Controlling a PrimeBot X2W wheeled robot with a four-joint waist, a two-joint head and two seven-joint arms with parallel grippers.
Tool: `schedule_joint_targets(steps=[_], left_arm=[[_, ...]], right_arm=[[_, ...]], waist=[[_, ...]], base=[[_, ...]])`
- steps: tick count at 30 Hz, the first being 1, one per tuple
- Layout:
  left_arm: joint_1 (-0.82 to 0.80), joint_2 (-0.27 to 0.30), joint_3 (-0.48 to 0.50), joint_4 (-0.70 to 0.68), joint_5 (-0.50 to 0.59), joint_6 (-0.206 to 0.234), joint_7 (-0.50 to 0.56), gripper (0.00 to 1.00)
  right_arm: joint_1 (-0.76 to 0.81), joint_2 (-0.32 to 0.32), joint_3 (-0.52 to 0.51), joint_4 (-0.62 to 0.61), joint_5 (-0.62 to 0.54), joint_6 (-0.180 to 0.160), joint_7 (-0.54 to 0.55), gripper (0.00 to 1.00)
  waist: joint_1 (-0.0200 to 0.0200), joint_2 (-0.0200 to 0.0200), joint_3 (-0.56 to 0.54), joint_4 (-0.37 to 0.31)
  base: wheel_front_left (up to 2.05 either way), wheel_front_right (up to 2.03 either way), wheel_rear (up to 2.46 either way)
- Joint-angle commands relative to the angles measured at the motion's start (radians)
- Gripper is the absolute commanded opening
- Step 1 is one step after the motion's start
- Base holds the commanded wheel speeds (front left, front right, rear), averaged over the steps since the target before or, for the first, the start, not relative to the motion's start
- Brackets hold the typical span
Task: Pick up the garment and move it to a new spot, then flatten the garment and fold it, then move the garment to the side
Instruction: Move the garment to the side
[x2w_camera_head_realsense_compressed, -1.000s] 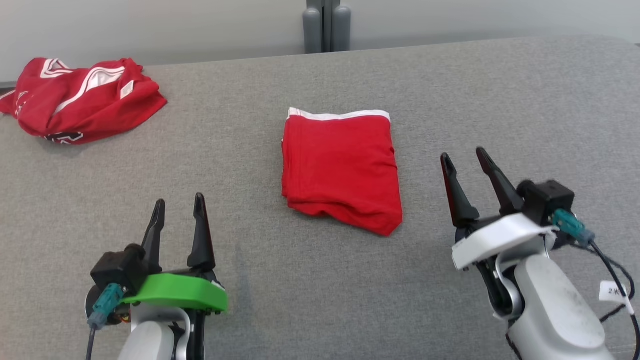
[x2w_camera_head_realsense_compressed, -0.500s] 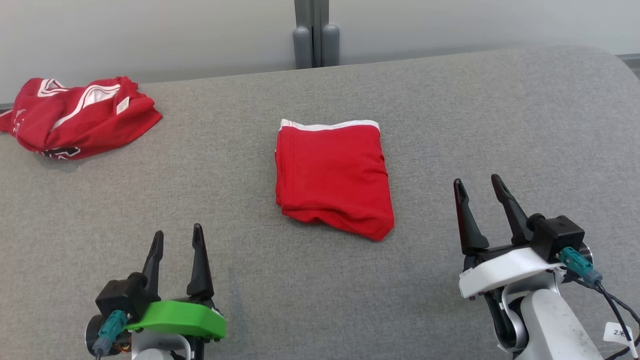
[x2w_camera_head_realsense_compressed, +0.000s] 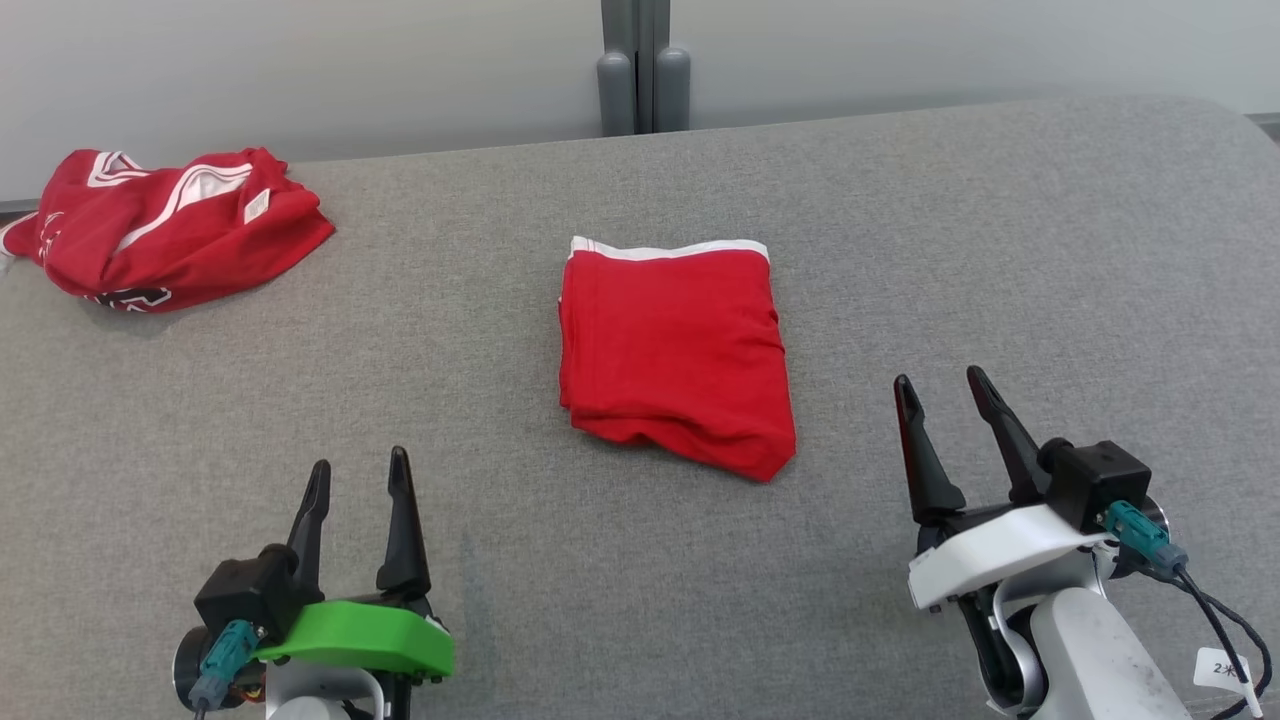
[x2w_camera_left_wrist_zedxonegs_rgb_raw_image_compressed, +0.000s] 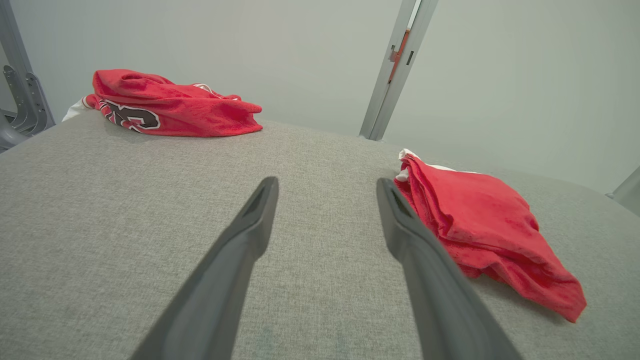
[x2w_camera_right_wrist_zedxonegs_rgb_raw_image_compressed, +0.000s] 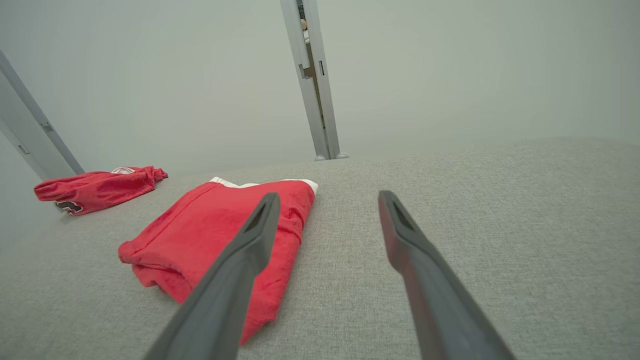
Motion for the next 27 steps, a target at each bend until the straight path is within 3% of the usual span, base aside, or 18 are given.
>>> schedule_joint_targets(steps=[1,6,14,27], left_arm=[[0.005,0.001,0.004,-0.003,0.005,-0.003,-0.001,1.00],[-0.008,-0.002,0.005,-0.004,0.006,-0.004,0.000,1.00],[-0.033,-0.005,-0.012,0.007,0.003,-0.010,-0.001,1.00],[-0.064,-0.005,-0.078,0.014,-0.048,0.009,0.000,1.00]], right_arm=[[-0.010,-0.001,0.000,0.012,0.015,-0.002,-0.003,1.00],[-0.090,-0.001,-0.022,0.031,-0.015,-0.002,0.024,1.00],[-0.256,-0.022,-0.034,0.121,0.010,-0.002,0.234,1.00],[-0.473,-0.113,0.020,0.447,0.152,-0.001,0.532,1.00]], waist=[[0.0000,0.0000,0.004,0.002],[0.0000,0.0000,0.016,0.008],[0.0000,0.0000,0.039,0.058],[0.0000,0.0000,0.104,0.198]], base=[[0.00,0.00,0.00],[0.00,0.00,0.00],[0.00,0.00,0.00],[0.00,0.00,0.00]])
